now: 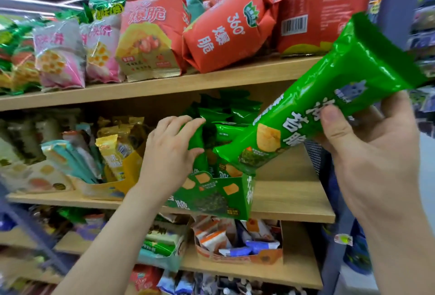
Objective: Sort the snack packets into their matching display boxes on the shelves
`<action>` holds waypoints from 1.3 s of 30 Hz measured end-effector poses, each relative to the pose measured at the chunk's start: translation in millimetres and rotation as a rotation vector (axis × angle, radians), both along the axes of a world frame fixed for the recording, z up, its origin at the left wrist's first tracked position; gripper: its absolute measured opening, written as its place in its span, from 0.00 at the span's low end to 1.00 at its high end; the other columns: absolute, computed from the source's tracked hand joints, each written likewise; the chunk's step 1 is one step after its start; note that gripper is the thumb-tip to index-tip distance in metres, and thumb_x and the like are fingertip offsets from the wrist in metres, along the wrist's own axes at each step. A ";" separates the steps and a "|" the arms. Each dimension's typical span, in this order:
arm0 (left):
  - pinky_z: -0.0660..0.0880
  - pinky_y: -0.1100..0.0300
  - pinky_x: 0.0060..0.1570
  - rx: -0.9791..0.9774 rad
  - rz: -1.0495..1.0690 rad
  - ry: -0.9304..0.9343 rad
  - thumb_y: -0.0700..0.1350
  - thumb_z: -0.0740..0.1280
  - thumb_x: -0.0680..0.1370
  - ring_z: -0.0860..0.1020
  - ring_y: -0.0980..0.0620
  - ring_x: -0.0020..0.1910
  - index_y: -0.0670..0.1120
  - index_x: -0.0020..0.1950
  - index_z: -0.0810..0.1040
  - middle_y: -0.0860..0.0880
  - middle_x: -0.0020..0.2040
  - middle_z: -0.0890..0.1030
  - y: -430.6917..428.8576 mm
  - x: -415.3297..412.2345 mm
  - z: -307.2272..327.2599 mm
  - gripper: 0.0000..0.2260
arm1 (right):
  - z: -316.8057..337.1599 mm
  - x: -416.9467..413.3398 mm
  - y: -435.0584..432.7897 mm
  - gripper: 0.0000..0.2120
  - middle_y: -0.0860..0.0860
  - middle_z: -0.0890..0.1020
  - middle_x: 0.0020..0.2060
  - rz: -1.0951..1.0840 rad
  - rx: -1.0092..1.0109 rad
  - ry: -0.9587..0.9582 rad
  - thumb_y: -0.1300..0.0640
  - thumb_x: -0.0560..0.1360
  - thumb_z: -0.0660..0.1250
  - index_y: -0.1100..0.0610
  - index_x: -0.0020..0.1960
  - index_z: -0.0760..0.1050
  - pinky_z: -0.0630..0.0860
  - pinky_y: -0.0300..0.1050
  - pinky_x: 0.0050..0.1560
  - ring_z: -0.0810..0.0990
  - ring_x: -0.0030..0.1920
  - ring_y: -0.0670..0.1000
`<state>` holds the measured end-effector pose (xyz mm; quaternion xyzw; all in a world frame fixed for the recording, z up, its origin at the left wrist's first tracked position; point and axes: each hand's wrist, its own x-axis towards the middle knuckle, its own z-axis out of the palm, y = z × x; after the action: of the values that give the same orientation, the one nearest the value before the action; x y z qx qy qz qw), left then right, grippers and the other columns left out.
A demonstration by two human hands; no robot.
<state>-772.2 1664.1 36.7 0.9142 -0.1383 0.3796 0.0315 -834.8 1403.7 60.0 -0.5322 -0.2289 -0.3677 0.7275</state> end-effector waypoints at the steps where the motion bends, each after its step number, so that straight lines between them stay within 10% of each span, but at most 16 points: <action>1: 0.71 0.47 0.62 -0.017 -0.027 0.003 0.45 0.76 0.71 0.69 0.44 0.63 0.48 0.68 0.74 0.47 0.62 0.76 3.5 4.0 0.8 0.27 | 2.4 1.8 6.2 0.18 0.46 0.80 0.54 0.014 -0.009 -0.012 0.56 0.71 0.71 0.48 0.58 0.69 0.79 0.47 0.58 0.81 0.58 0.47; 10: 0.73 0.54 0.52 -0.322 -0.197 0.017 0.39 0.74 0.73 0.71 0.49 0.54 0.50 0.62 0.79 0.50 0.52 0.71 14.1 12.7 11.8 0.18 | -1.2 35.6 48.5 0.23 0.38 0.78 0.54 -0.066 -0.391 0.071 0.58 0.74 0.73 0.54 0.65 0.67 0.73 0.30 0.58 0.77 0.57 0.34; 21: 0.74 0.68 0.42 -0.655 -0.134 0.301 0.48 0.75 0.72 0.75 0.59 0.47 0.56 0.76 0.57 0.56 0.49 0.73 10.5 3.4 -14.7 0.38 | 14.5 36.7 50.8 0.23 0.35 0.77 0.53 -0.175 -0.534 0.061 0.55 0.74 0.73 0.52 0.64 0.65 0.73 0.28 0.55 0.77 0.55 0.34; 26: 0.78 0.52 0.42 -0.623 -0.163 0.261 0.48 0.75 0.72 0.76 0.55 0.40 0.57 0.75 0.58 0.54 0.43 0.74 -7.9 1.5 -14.7 0.38 | 21.6 39.2 61.8 0.22 0.37 0.78 0.55 -0.201 -0.603 0.083 0.56 0.76 0.71 0.50 0.65 0.65 0.74 0.32 0.57 0.78 0.57 0.37; 33: 0.77 0.61 0.44 -0.685 -0.439 0.434 0.36 0.65 0.78 0.79 0.59 0.42 0.61 0.76 0.57 0.56 0.46 0.80 -30.2 -13.4 -13.4 0.32 | -16.6 40.6 90.0 0.38 0.46 0.71 0.67 -0.432 -0.568 0.215 0.51 0.74 0.73 0.47 0.77 0.55 0.71 0.44 0.61 0.71 0.63 0.41; 36: 0.76 0.64 0.46 -0.462 -0.437 0.348 0.40 0.65 0.79 0.79 0.60 0.47 0.57 0.69 0.72 0.56 0.52 0.82 0.3 -21.9 -13.2 0.20 | -26.6 41.8 89.2 0.36 0.47 0.77 0.60 -0.510 -0.537 0.192 0.53 0.71 0.76 0.48 0.73 0.62 0.77 0.52 0.59 0.78 0.59 0.47; 39: 0.72 0.61 0.46 -0.196 -0.280 0.211 0.49 0.67 0.77 0.72 0.57 0.49 0.54 0.53 0.83 0.60 0.47 0.79 46.0 -20.0 -25.1 0.07 | -18.6 32.2 84.8 0.27 0.36 0.79 0.51 -0.495 -0.362 0.100 0.54 0.70 0.77 0.46 0.64 0.68 0.78 0.40 0.54 0.80 0.53 0.42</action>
<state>-792.2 1710.1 11.6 0.9133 -0.2223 0.2851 0.1873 -802.6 1488.5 41.3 -0.7101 -0.1181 -0.4602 0.5197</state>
